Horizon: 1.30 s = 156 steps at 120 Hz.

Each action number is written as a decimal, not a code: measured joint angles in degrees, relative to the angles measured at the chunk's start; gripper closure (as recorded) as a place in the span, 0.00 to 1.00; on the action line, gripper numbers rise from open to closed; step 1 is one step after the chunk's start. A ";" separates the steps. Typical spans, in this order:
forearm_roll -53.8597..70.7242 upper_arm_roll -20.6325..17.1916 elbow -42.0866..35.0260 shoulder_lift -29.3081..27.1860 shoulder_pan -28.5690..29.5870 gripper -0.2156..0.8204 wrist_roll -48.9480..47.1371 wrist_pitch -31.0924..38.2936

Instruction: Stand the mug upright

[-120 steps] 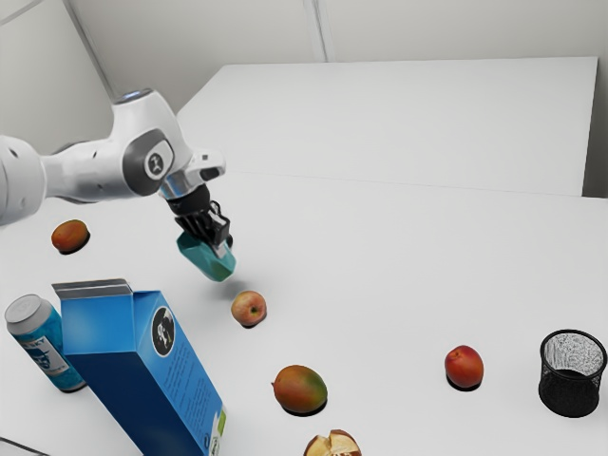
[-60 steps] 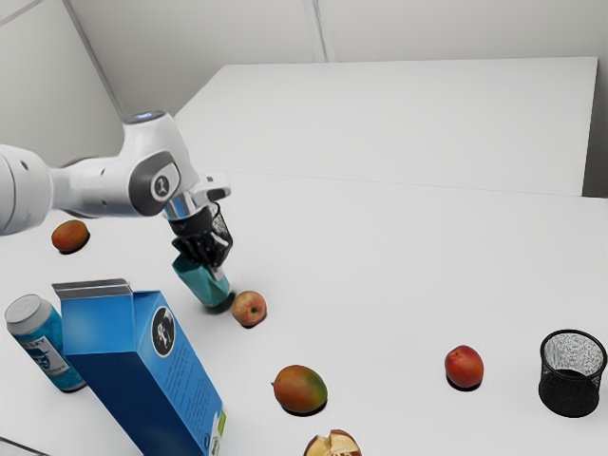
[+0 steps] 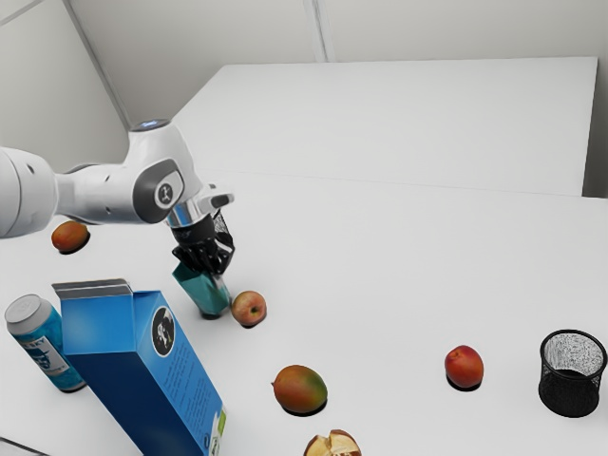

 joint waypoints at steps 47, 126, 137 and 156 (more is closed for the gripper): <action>-0.38 -0.14 0.12 -2.58 -0.30 0.64 -1.19 1.09; -0.67 -0.06 17.50 -6.09 -1.56 0.27 -2.04 -16.05; -0.48 0.00 21.24 -6.01 -1.63 0.26 -2.11 -20.06; 1.09 -0.13 26.60 -5.97 -1.41 0.25 -2.21 -26.02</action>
